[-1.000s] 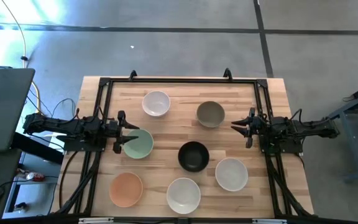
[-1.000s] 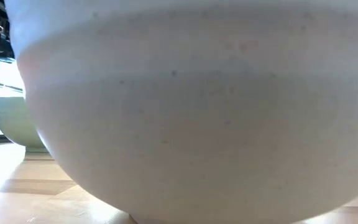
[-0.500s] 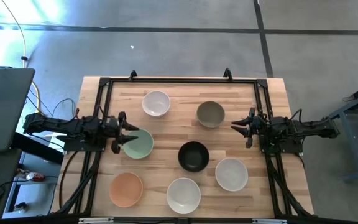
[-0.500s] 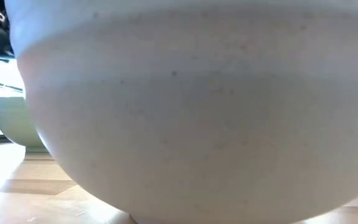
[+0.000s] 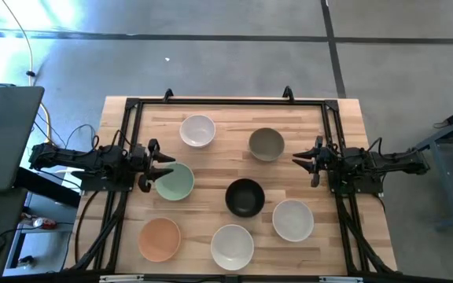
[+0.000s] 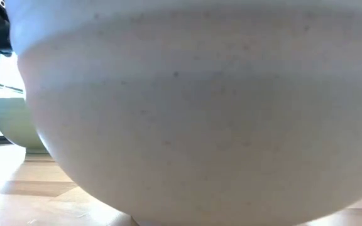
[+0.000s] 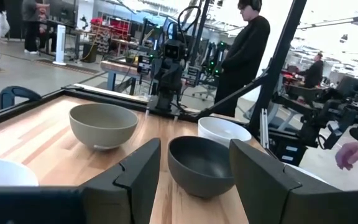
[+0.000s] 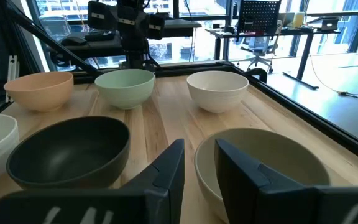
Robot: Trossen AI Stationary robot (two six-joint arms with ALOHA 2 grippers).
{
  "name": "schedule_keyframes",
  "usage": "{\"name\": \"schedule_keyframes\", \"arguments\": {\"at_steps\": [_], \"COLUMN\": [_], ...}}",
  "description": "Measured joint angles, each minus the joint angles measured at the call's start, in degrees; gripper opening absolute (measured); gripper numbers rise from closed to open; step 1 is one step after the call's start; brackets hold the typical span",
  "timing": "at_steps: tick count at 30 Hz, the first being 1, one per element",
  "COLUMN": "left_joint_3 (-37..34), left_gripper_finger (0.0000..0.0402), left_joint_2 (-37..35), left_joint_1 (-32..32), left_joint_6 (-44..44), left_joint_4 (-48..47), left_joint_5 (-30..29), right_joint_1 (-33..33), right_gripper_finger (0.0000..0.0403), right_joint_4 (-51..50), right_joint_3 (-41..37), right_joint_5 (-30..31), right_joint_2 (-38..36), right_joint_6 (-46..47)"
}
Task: Nest bowls inside each other
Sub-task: Stack the top white bowl on top of the black bowl
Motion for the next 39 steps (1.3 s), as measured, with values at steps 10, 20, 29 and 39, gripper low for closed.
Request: {"name": "schedule_keyframes", "arguments": {"at_steps": [10, 20, 29, 39], "left_joint_3": [0.0, 0.0, 0.0, 0.0], "left_gripper_finger": [0.0182, 0.0182, 0.0182, 0.0182], "left_joint_2": [0.0, 0.0, 0.0, 0.0], "left_joint_1": [0.0, 0.0, 0.0, 0.0], "left_joint_6": [-2.4, -0.9, 2.5, 2.6], "left_joint_4": [1.1, 0.9, 0.8, 1.0], "left_joint_5": [0.5, 0.5, 0.9, 4.4], "right_joint_1": [0.0, 0.0, 0.0, 0.0], "right_gripper_finger": [0.0078, 0.0078, 0.0078, 0.0078], "right_joint_4": [0.0, 0.0, 0.0, 0.0], "right_joint_3": [0.0, 0.0, 0.0, 0.0], "right_joint_5": [0.0, 0.0, 0.0, 0.0], "right_joint_2": [0.0, 0.0, 0.0, 0.0], "right_joint_6": [0.0, 0.0, 0.0, 0.0]}}
